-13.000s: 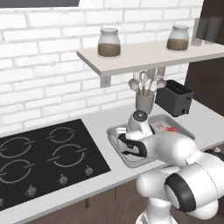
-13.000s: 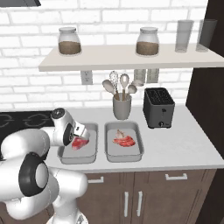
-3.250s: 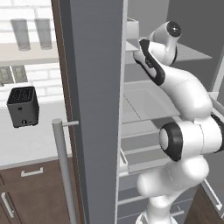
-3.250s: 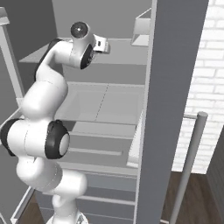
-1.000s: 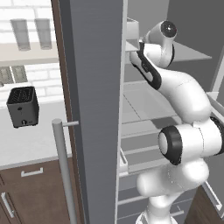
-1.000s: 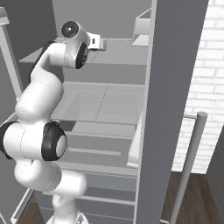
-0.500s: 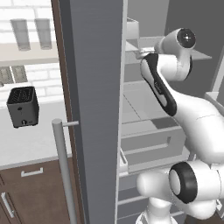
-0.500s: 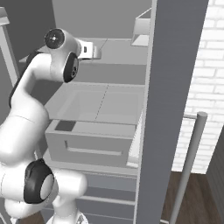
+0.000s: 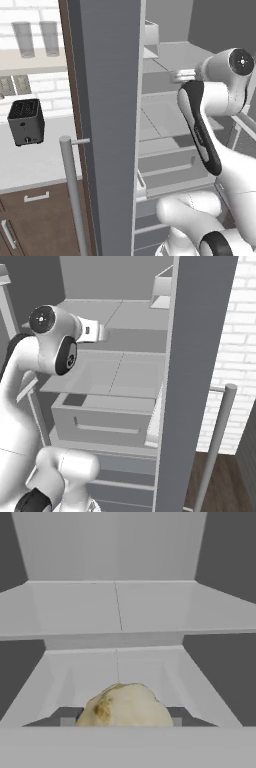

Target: Place one garlic and one steak in each tupperware on the nearby counter, to pack two identical lunches.

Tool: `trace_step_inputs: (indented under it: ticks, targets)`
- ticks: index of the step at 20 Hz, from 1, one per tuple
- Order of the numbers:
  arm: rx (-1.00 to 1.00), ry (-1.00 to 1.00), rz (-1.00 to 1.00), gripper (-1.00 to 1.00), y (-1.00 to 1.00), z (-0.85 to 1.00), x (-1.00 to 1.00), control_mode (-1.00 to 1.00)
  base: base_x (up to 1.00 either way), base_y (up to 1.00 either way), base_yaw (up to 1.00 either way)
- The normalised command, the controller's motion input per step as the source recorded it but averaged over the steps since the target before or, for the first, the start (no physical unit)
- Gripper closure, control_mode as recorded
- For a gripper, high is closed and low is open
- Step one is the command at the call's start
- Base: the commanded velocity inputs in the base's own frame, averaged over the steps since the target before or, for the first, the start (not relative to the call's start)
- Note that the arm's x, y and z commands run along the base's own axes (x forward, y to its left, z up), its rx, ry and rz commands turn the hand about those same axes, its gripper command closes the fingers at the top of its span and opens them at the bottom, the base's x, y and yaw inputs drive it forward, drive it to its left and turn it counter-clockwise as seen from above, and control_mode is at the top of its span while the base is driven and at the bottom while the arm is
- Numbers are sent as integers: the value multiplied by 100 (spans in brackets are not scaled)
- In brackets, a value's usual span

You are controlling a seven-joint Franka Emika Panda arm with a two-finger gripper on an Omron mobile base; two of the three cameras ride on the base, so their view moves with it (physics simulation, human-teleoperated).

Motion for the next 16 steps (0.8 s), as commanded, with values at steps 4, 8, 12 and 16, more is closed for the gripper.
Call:
trace_step_inputs:
  ticks: [4,8,12,16]
  targets:
    - [0,-8,0,100,-1,-44,-100,-100,0,0,0]
    - [0,-4,0,100,0,-56,-100,-100,0,0,0]
    - [0,0,0,100,0,-38,-75,100,-25,0,0]
    - [0,0,0,100,0,0,0,100,-100,0,0]
